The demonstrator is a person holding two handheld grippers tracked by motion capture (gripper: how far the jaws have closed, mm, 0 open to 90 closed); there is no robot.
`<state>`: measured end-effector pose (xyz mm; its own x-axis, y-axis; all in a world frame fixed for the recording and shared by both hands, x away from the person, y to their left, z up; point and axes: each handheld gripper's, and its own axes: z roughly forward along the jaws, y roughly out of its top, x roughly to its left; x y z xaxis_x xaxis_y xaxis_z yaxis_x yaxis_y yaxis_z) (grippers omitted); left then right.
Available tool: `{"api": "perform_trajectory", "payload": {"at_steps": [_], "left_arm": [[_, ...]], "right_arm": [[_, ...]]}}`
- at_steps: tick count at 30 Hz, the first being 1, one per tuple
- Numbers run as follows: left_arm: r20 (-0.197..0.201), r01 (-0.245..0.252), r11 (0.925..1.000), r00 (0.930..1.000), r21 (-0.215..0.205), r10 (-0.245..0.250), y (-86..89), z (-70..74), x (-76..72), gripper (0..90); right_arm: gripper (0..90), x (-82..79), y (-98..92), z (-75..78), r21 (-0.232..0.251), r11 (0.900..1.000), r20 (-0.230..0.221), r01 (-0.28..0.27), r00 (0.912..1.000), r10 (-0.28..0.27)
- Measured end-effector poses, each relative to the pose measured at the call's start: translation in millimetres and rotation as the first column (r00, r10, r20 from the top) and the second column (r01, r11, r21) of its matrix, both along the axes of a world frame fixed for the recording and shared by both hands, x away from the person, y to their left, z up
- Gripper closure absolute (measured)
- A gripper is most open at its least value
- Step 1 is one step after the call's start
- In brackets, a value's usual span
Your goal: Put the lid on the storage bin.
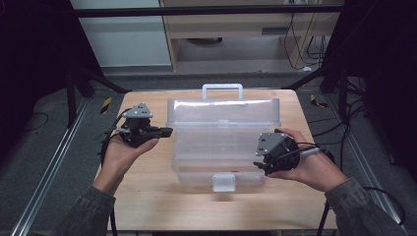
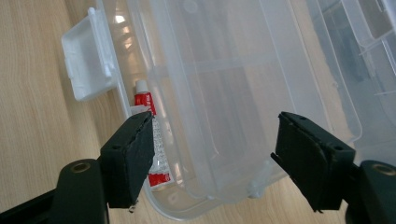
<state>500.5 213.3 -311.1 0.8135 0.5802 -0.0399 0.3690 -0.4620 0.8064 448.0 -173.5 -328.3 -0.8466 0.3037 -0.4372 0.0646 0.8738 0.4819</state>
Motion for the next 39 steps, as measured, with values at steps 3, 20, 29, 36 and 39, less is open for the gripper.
{"api": "perform_trajectory", "payload": {"at_steps": [3, 20, 29, 36, 39], "left_arm": [[-0.002, 0.002, 1.0, 1.0, 0.002, -0.002, 0.1, -1.0, -0.8, 90.0], [-0.017, 0.009, 1.0, 0.9998, 0.002, -0.009, -0.6, -10.4, -5.0, 90.0], [-0.022, 0.011, 0.9999, 0.9997, -0.005, -0.011, -0.4, -15.7, -8.5, 90.0], [-0.024, 0.01, 0.9999, 0.9997, 0.002, -0.01, 0.8, -21.7, -11.1, 90.0], [-0.028, 0.008, 1.0, 0.9996, -0.002, -0.008, 1.0, -24.3, -12.2, 90.0]], "right_arm": [[27.0, -1.3, -1.3, 0.2, 0.001, 1.0, 0.002, 0.006, 1.0, -0.006], [20.5, -13.4, -26.1, -3.1, 0.069, 0.994, -0.013, 0.089, 0.996, -0.089], [9.1, -17.8, -47.9, -10.0, 0.1, 0.978, -0.052, 0.183, 0.9826, -0.178], [6.8, -20.2, -65.0, -17.8, 0.119, 0.967, -0.069, 0.225, 0.9736, -0.218], [6.6, -21.0, -69.8, -20.7, 0.124, 0.965, -0.072, 0.231, 0.972, -0.224]]}}
